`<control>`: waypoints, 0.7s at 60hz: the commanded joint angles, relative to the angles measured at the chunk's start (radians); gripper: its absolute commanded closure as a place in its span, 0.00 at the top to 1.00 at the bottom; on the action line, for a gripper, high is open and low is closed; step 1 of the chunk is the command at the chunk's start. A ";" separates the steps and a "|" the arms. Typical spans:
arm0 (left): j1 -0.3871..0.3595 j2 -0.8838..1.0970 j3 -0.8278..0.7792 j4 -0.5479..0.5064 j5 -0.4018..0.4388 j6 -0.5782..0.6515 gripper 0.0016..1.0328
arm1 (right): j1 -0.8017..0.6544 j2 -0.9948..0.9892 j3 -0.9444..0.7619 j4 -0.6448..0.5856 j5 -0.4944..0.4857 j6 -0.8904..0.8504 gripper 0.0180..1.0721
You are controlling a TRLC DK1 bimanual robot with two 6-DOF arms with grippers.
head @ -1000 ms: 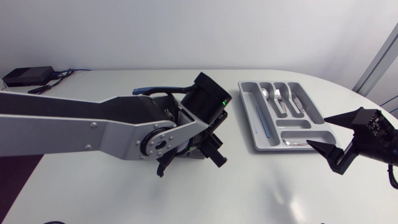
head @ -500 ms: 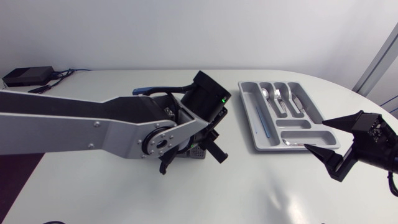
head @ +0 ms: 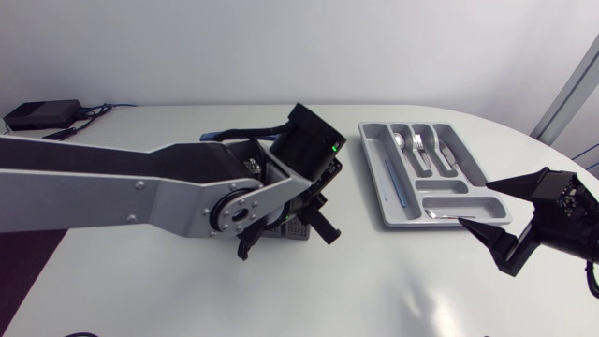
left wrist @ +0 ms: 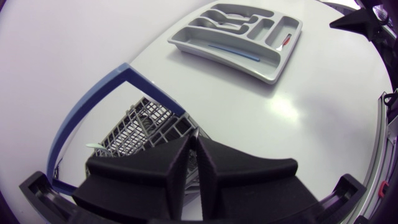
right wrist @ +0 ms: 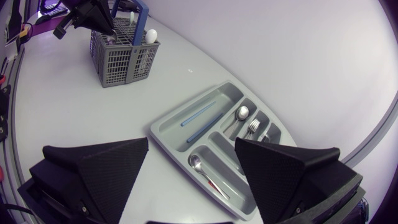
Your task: Unload the cutlery basket into the drawer organizer.
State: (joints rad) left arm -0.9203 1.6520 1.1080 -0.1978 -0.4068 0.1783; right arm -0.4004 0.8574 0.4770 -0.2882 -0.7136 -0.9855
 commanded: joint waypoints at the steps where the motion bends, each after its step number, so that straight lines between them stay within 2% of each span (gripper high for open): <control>1: -0.011 -0.063 0.000 0.000 -0.012 0.026 0.10 | 0.014 -0.015 -0.025 -0.014 -0.007 0.034 0.95; 17: -0.023 -0.153 -0.020 -0.003 -0.056 0.056 0.10 | 0.060 -0.070 -0.023 -0.026 -0.003 0.099 0.95; 42: -0.022 -0.296 -0.010 -0.046 -0.070 0.062 0.10 | 0.199 -0.253 0.035 -0.083 0.013 0.337 0.95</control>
State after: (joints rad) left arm -0.9337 1.3937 1.1061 -0.2344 -0.4660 0.2218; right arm -0.2298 0.6277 0.4797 -0.3489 -0.7067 -0.7258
